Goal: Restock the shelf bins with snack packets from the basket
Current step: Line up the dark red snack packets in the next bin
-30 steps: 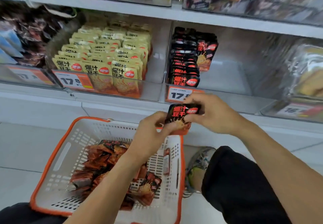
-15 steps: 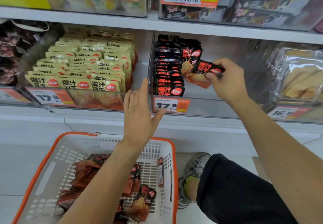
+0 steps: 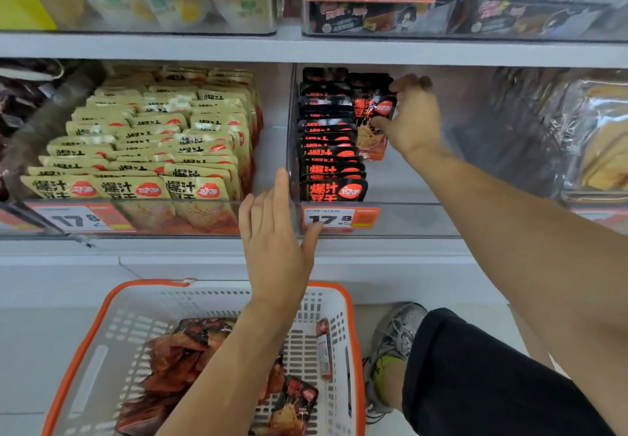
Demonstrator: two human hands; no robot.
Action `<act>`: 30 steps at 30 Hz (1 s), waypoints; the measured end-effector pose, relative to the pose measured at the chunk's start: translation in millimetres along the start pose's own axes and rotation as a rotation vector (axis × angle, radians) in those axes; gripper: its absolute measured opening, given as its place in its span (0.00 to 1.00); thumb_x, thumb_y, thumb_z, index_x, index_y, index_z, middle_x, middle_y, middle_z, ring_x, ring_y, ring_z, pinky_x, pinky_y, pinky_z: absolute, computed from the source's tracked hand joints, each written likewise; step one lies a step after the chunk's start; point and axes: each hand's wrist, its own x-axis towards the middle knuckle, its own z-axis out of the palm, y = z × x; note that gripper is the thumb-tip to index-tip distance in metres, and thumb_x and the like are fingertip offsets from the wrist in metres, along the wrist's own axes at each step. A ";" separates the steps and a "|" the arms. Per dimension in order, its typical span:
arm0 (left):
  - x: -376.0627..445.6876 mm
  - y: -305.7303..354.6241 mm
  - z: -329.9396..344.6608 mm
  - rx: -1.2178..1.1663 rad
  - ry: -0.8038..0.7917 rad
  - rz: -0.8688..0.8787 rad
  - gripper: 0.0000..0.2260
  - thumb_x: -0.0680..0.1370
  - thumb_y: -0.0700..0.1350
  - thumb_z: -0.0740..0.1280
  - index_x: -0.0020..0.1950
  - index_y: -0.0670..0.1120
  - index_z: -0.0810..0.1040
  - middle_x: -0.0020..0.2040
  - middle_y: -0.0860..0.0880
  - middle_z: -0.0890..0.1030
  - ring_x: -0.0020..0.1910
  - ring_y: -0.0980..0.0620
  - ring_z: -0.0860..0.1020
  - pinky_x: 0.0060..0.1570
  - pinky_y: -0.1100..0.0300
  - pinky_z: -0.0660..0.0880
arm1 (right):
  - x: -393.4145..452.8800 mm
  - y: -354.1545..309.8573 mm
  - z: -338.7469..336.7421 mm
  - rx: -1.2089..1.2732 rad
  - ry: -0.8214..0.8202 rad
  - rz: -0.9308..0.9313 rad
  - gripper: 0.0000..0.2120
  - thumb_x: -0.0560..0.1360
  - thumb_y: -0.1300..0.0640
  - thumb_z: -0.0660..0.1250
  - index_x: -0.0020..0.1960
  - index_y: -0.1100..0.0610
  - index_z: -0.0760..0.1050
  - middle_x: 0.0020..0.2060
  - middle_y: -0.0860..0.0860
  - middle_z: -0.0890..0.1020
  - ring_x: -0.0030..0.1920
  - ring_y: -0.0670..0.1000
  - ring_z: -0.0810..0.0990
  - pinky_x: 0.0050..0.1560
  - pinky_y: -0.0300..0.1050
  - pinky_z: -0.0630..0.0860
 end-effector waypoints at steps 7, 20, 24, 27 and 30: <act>-0.9 -0.4 -10.0 -0.048 -0.094 0.010 0.39 0.74 0.50 0.74 0.79 0.40 0.60 0.67 0.43 0.75 0.69 0.46 0.70 0.77 0.49 0.54 | -22.8 -6.0 -23.9 0.054 0.119 -0.039 0.19 0.71 0.54 0.77 0.58 0.56 0.76 0.57 0.55 0.76 0.45 0.48 0.77 0.49 0.40 0.72; -143.0 -69.2 -32.2 -0.167 -0.635 -0.431 0.14 0.79 0.41 0.67 0.65 0.47 0.75 0.61 0.48 0.78 0.60 0.47 0.76 0.59 0.51 0.75 | -261.8 -42.3 5.9 0.399 -0.351 -0.449 0.04 0.77 0.61 0.68 0.52 0.57 0.75 0.46 0.45 0.73 0.40 0.42 0.73 0.40 0.43 0.75; -215.6 -107.7 -31.5 0.023 -1.010 -0.548 0.12 0.78 0.49 0.65 0.59 0.46 0.74 0.53 0.48 0.79 0.56 0.45 0.78 0.52 0.53 0.75 | -326.4 -20.0 68.2 0.303 -0.778 -0.270 0.07 0.79 0.59 0.65 0.56 0.54 0.74 0.49 0.46 0.74 0.45 0.47 0.77 0.48 0.48 0.78; -258.0 -120.1 -41.8 0.158 -1.257 -0.608 0.13 0.79 0.50 0.65 0.61 0.47 0.73 0.57 0.47 0.78 0.58 0.46 0.76 0.53 0.54 0.73 | -364.5 -7.7 111.7 0.213 -0.931 -0.117 0.06 0.77 0.60 0.65 0.53 0.53 0.72 0.48 0.48 0.74 0.44 0.50 0.76 0.46 0.48 0.75; -283.1 -128.3 -45.5 0.238 -1.430 -0.626 0.14 0.78 0.51 0.65 0.62 0.49 0.73 0.63 0.47 0.75 0.63 0.46 0.73 0.61 0.52 0.71 | -395.0 4.0 151.7 0.035 -1.162 0.057 0.06 0.74 0.63 0.65 0.46 0.56 0.68 0.44 0.52 0.70 0.43 0.54 0.71 0.42 0.47 0.66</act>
